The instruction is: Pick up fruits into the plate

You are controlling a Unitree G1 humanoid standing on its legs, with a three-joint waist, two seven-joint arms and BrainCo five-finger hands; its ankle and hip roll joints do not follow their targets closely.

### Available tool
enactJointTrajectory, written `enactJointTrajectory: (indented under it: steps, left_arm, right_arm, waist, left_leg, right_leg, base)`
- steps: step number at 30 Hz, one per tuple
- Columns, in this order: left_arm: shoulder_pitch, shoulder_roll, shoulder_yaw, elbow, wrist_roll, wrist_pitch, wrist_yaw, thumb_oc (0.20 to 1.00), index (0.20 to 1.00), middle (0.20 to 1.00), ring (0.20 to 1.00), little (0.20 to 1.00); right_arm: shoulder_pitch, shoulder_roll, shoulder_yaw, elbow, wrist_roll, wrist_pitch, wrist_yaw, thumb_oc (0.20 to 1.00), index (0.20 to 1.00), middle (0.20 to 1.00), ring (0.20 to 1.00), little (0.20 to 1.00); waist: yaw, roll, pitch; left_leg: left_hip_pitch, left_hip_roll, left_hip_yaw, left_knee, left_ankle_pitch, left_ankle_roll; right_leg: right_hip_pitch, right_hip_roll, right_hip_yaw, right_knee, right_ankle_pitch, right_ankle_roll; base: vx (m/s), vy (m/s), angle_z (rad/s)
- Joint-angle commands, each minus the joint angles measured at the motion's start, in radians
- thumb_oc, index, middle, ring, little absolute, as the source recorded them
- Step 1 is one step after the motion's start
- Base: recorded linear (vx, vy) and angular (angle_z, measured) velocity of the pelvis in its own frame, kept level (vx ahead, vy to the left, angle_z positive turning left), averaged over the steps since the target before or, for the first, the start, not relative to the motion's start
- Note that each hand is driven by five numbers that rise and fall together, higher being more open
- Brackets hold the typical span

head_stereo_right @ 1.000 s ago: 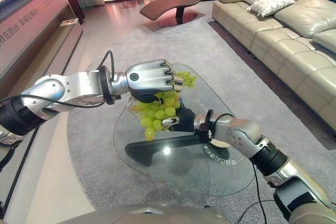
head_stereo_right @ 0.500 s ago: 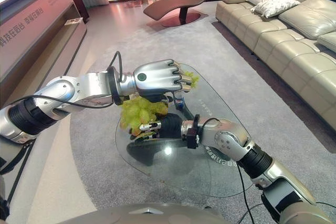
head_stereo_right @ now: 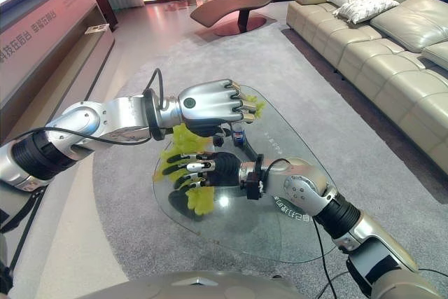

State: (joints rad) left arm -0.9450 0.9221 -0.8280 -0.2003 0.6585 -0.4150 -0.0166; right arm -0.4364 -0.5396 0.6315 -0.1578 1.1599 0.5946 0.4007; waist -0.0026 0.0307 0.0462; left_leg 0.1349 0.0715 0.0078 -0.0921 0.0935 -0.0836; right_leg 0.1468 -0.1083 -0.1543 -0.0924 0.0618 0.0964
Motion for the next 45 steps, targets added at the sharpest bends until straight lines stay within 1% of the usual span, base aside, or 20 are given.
enactJointTrajectory:
  steps: [1,9,20,23,24,25,26,28,30,32,34,36,37,40,43,44,45]
  left_arm:
    - [-0.092,0.028,0.044,0.076,-0.03,0.026,0.016,0.2,0.2,0.2,0.2,0.2]
    - [-0.089,0.028,0.045,0.082,-0.028,0.021,0.015,0.2,0.2,0.2,0.2,0.2]
    - [-0.067,0.028,0.062,0.084,-0.028,0.016,0.016,0.2,0.2,0.2,0.2,0.2]
    - [-0.047,0.025,0.077,0.082,-0.048,0.03,0.007,0.2,0.2,0.2,0.2,0.2]
    - [-0.036,0.024,0.084,0.08,-0.066,0.04,-0.006,0.344,0.344,0.344,0.344,0.344]
    - [-0.026,0.025,0.09,0.081,-0.084,0.044,-0.015,0.699,0.699,0.699,0.699,0.699]
    - [-0.005,0.027,0.103,0.083,-0.107,0.053,-0.021,1.0,1.0,1.0,1.0,1.0]
    - [0.032,0.023,0.129,0.09,-0.14,0.073,-0.033,1.0,1.0,1.0,1.0,1.0]
    - [0.076,0.017,0.16,0.103,-0.19,0.096,-0.037,1.0,1.0,1.0,1.0,1.0]
    - [0.144,0.007,0.209,0.115,-0.235,0.118,-0.039,1.0,1.0,1.0,1.0,1.0]
    - [0.268,-0.026,0.295,0.133,-0.266,0.145,-0.037,1.0,1.0,1.0,1.0,1.0]
    - [0.317,-0.037,0.328,0.137,-0.269,0.146,-0.038,1.0,1.0,1.0,1.0,1.0]
    - [0.438,-0.07,0.4,0.156,-0.28,0.17,-0.029,1.0,1.0,1.0,1.0,1.0]
    - [0.573,-0.123,0.472,0.189,-0.292,0.206,-0.006,1.0,1.0,1.0,1.0,1.0]
    - [0.678,-0.172,0.52,0.243,-0.324,0.253,0.032,1.0,1.0,1.0,1.0,1.0]
    - [0.712,-0.186,0.535,0.28,-0.334,0.258,0.06,1.0,1.0,1.0,1.0,1.0]
    - [0.725,-0.19,0.539,0.298,-0.348,0.267,0.075,1.0,1.0,1.0,1.0,1.0]
  right_arm:
    - [-0.071,0.026,-0.07,-0.069,0.059,-0.046,0.021,1.0,1.0,1.0,1.0,1.0]
    - [-0.062,0.031,-0.072,-0.061,0.05,-0.051,0.023,1.0,1.0,1.0,1.0,1.0]
    - [-0.051,0.033,-0.083,-0.063,0.051,-0.043,0.022,1.0,1.0,1.0,1.0,1.0]
    - [-0.035,0.038,-0.086,-0.058,0.038,-0.047,0.022,1.0,1.0,1.0,1.0,1.0]
    - [-0.027,0.038,-0.088,-0.057,0.028,-0.051,0.022,1.0,1.0,1.0,1.0,1.0]
    - [-0.02,0.039,-0.091,-0.055,0.019,-0.055,0.024,1.0,1.0,1.0,1.0,1.0]
    - [-0.01,0.036,-0.097,-0.051,0.003,-0.065,0.027,1.0,1.0,1.0,1.0,1.0]
    - [0.008,0.036,-0.11,-0.042,-0.009,-0.079,0.035,1.0,1.0,1.0,1.0,1.0]
    - [0.031,0.042,-0.126,-0.033,-0.033,-0.109,0.034,1.0,1.0,1.0,1.0,1.0]
    - [0.06,0.044,-0.151,-0.019,-0.081,-0.143,0.04,1.0,1.0,1.0,1.0,1.0]
    - [0.125,0.053,-0.194,-0.001,-0.162,-0.198,0.062,1.0,1.0,1.0,1.0,1.0]
    - [0.153,0.054,-0.206,0.004,-0.188,-0.219,0.069,1.0,1.0,1.0,1.0,1.0]
    - [0.219,0.057,-0.25,0.021,-0.251,-0.273,0.066,1.0,1.0,1.0,1.0,1.0]
    - [0.295,0.063,-0.3,0.058,-0.318,-0.341,0.078,1.0,1.0,1.0,1.0,1.0]
    - [0.352,0.071,-0.341,0.102,-0.357,-0.417,0.068,1.0,1.0,1.0,1.0,1.0]
    - [0.369,0.072,-0.358,0.127,-0.377,-0.454,0.069,1.0,1.0,1.0,1.0,1.0]
    - [0.376,0.075,-0.364,0.139,-0.379,-0.475,0.061,1.0,1.0,1.0,1.0,1.0]
  waist:
    - [0.014,-0.04,0.009]
    - [0.014,-0.039,0.011]
    - [0.015,-0.038,0.014]
    - [0.017,-0.038,0.014]
    - [0.018,-0.039,0.015]
    - [0.018,-0.039,0.015]
    - [0.019,-0.039,0.017]
    - [0.021,-0.038,0.017]
    - [0.023,-0.039,0.02]
    - [0.026,-0.039,0.021]
    - [0.028,-0.037,0.026]
    - [0.029,-0.037,0.028]
    - [0.031,-0.036,0.035]
    - [0.033,-0.037,0.048]
    - [0.03,-0.035,0.069]
    - [0.028,-0.033,0.082]
    - [0.027,-0.032,0.091]
  left_leg:
    - [0.062,-0.077,0.067,0.012,-0.159,0.053]
    - [0.065,-0.078,0.066,0.011,-0.159,0.052]
    - [0.066,-0.077,0.066,0.012,-0.159,0.052]
    - [0.066,-0.077,0.064,0.012,-0.159,0.052]
    - [0.066,-0.077,0.064,0.012,-0.159,0.052]
    - [0.066,-0.077,0.064,0.012,-0.159,0.052]
    - [0.067,-0.076,0.065,0.012,-0.159,0.052]
    - [0.067,-0.075,0.064,0.012,-0.158,0.052]
    - [0.067,-0.075,0.064,0.013,-0.157,0.052]
    - [0.066,-0.075,0.063,0.013,-0.156,0.053]
    - [0.066,-0.073,0.062,0.013,-0.156,0.054]
    - [0.067,-0.073,0.061,0.013,-0.156,0.054]
    - [0.068,-0.072,0.06,0.014,-0.157,0.055]
    - [0.068,-0.071,0.06,0.015,-0.157,0.058]
    - [0.065,-0.07,0.06,0.019,-0.157,0.06]
    - [0.06,-0.068,0.062,0.023,-0.156,0.06]
    - [0.055,-0.068,0.062,0.025,-0.155,0.06]
  right_leg:
    - [0.036,0.012,-0.029,0.009,-0.057,0.02]
    - [0.038,0.012,-0.029,0.009,-0.057,0.02]
    - [0.04,0.012,-0.031,0.009,-0.057,0.02]
    - [0.04,0.012,-0.032,0.009,-0.058,0.019]
    - [0.04,0.012,-0.032,0.01,-0.059,0.02]
    - [0.04,0.012,-0.033,0.01,-0.059,0.019]
    - [0.041,0.012,-0.034,0.01,-0.059,0.019]
    - [0.042,0.013,-0.034,0.01,-0.059,0.019]
    - [0.042,0.012,-0.034,0.011,-0.059,0.019]
    - [0.042,0.012,-0.034,0.011,-0.06,0.019]
    - [0.041,0.012,-0.033,0.011,-0.059,0.019]
    - [0.041,0.012,-0.033,0.011,-0.059,0.019]
    - [0.042,0.012,-0.032,0.012,-0.06,0.019]
    - [0.042,0.012,-0.032,0.014,-0.06,0.018]
    - [0.036,0.011,-0.032,0.019,-0.061,0.017]
    - [0.028,0.01,-0.03,0.023,-0.06,0.017]
    - [0.022,0.009,-0.03,0.027,-0.06,0.017]
  base:
    - [0.0,0.0,0.0]
    - [0.0,0.0,0.0]
    - [0.0,0.0,0.0]
    - [0.0,0.0,0.0]
    - [0.0,0.0,0.0]
    - [0.0,0.0,0.0]
    - [0.03,0.001,0.0]
    - [0.03,0.004,0.0]
    - [0.02,0.0,0.0]
    - [0.04,0.004,0.0]
    - [0.05,0.018,0.0]
    - [0.05,0.016,0.01]
    - [0.08,0.021,0.01]
    - [0.07,0.019,0.0]
    - [0.04,0.025,-0.01]
    - [-0.01,0.033,-0.01]
    - [-0.05,0.044,0.0]
